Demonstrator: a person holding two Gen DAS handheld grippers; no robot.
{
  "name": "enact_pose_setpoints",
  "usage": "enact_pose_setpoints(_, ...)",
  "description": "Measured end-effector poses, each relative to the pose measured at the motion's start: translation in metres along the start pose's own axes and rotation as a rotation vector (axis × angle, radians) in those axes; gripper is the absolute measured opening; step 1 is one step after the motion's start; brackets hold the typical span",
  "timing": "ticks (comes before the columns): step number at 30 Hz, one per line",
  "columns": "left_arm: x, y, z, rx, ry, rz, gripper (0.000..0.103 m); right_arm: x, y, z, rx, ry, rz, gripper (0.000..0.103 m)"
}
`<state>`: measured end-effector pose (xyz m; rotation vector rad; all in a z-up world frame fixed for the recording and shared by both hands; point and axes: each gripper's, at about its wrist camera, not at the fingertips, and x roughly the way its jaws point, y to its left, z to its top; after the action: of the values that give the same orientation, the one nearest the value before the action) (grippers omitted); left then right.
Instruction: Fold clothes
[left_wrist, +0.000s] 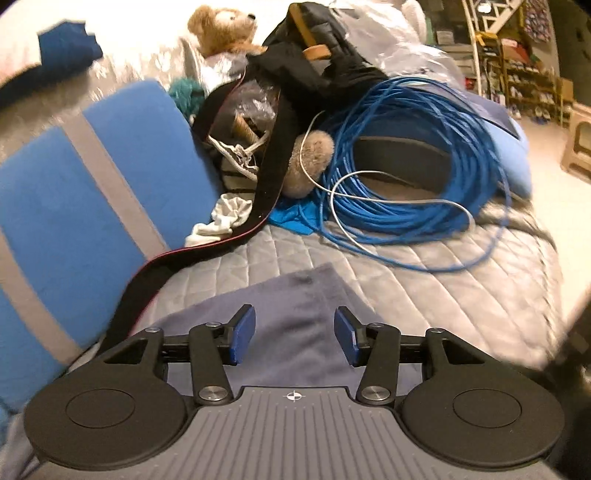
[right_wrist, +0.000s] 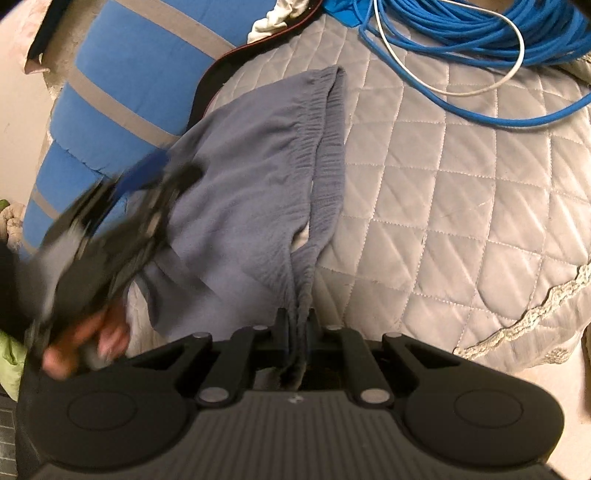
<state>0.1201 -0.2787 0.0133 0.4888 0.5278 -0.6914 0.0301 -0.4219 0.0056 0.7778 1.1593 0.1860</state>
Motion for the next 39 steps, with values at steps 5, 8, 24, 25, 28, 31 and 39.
enact_pose_setpoints(5,0.064,0.013,0.02,-0.011,0.024,0.017,0.045,0.004,-0.006,0.001,-0.004,0.014,0.029,0.008)
enact_pose_setpoints(8,0.101,0.02,0.027,-0.031,0.069,-0.002,0.045,0.007,-0.011,0.002,-0.003,0.028,0.048,0.008)
enact_pose_setpoints(24,0.147,0.056,0.031,-0.201,0.131,0.044,0.001,-0.009,-0.015,0.009,-0.075,-0.025,0.075,0.007)
enact_pose_setpoints(25,0.144,0.059,0.035,-0.201,0.11,0.072,0.001,-0.012,-0.015,0.012,-0.081,-0.039,0.068,0.007)
enact_pose_setpoints(28,0.135,0.069,0.048,-0.213,0.049,0.142,0.001,-0.02,-0.015,0.019,-0.101,-0.081,0.047,0.007)
enact_pose_setpoints(31,0.124,0.076,0.063,-0.216,-0.021,0.209,0.001,-0.029,-0.015,0.026,-0.121,-0.124,0.026,0.006)
enact_pose_setpoints(39,0.127,0.078,0.083,-0.18,-0.119,0.356,0.006,-0.057,-0.025,0.071,-0.139,-0.25,-0.087,0.006)
